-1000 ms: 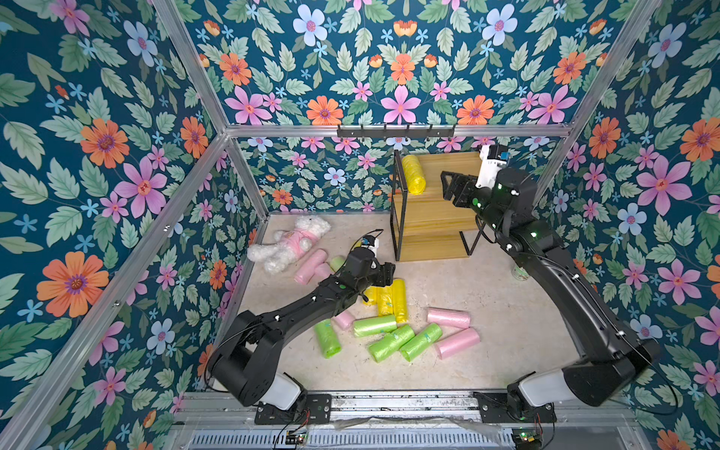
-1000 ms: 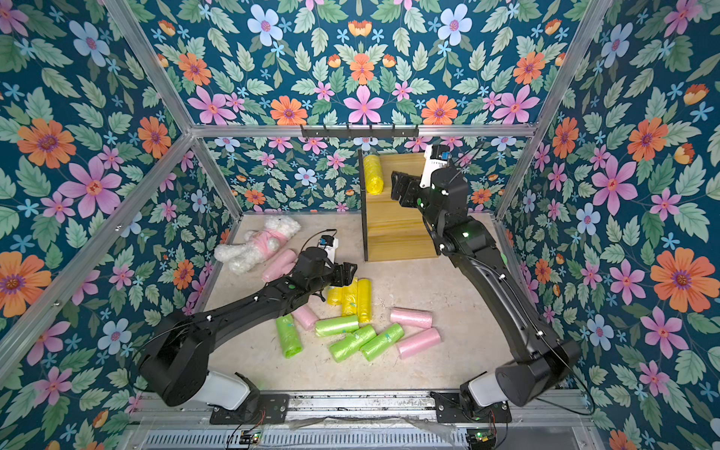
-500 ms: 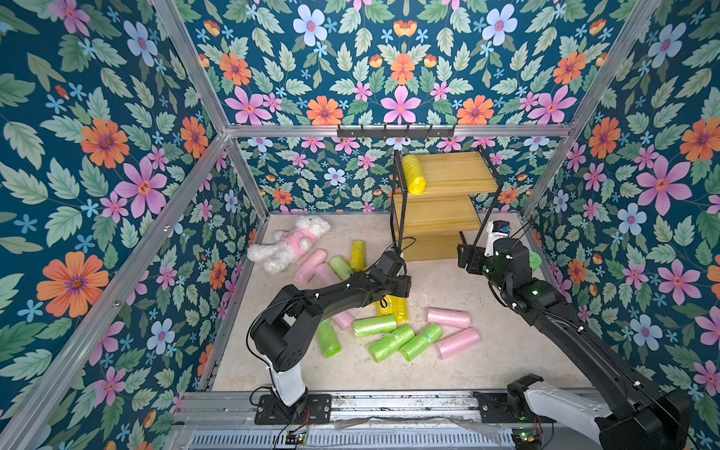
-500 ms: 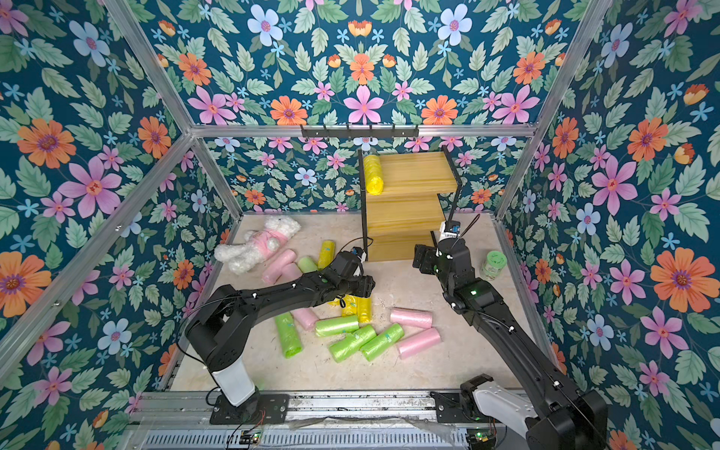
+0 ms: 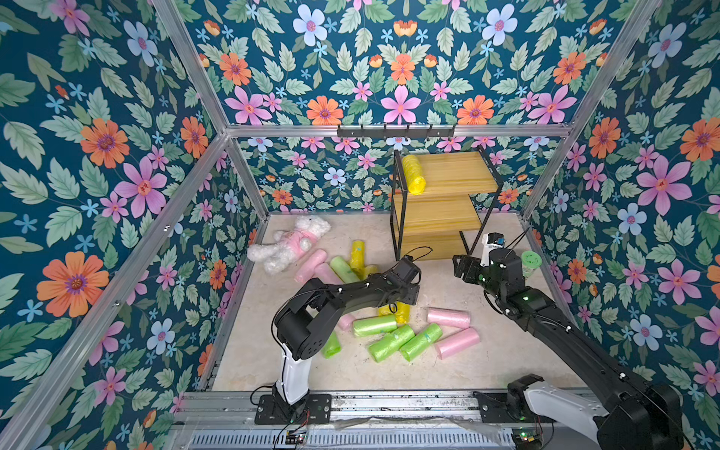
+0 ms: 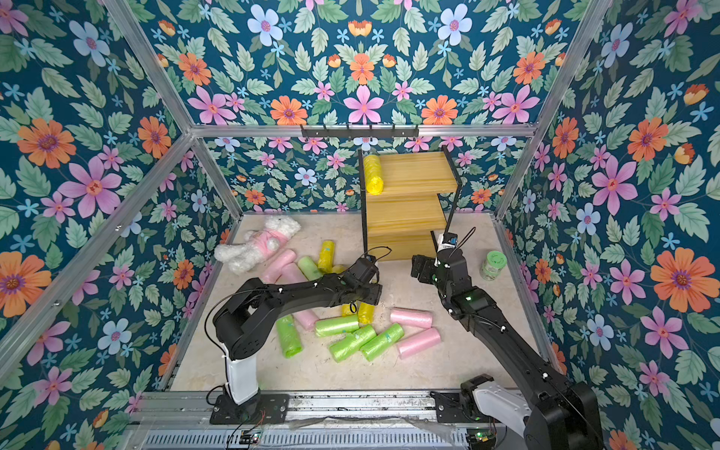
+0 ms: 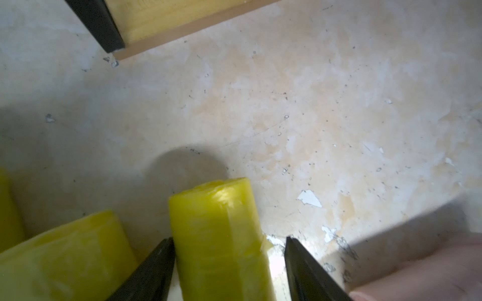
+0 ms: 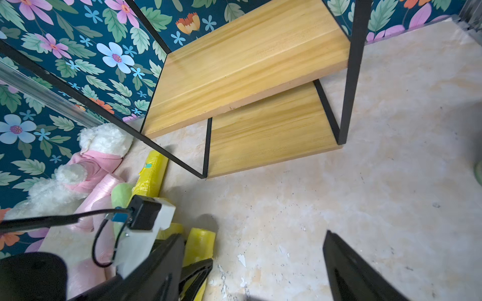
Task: Sort the rolls of trash bags by color and place them on the shelf
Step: Pick up the roll of trash bags from the center of the board.
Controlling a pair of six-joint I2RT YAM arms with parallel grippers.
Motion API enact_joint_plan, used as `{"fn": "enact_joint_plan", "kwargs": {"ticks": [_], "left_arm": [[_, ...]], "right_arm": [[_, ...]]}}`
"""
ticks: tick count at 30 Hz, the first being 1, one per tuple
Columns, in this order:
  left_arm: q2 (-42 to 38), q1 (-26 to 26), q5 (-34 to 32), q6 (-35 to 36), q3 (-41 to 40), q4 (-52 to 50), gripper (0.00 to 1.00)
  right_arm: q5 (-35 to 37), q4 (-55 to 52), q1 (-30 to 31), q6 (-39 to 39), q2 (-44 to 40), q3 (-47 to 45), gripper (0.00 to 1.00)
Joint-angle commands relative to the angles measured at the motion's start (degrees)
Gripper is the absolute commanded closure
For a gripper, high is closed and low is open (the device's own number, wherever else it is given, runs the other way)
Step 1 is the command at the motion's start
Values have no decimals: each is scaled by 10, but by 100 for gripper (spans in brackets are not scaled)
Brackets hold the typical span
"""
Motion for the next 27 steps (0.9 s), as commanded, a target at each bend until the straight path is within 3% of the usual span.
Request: {"fn": "enact_joint_plan", "kwargs": {"ticks": [1,12,18,22,27], "left_arm": [[15,-6,-46,28,24,-38,28],[55,-6,-63,55,68,-46,44],[-41,13,-46,1,5,103,54],[-127,40,-10,-74,-57,228,56],[-213,76,8,-196,-139,381,57]], "right_arm": [[-24,27,-6,12,-2,-6,12],[-37,37,-15,23,-15,-36,12],[-92,83,-15,31,-45,-69,13],[-153,195,3,75,-85,-116,13],[-159,353,73,124,-113,-163,12]]}}
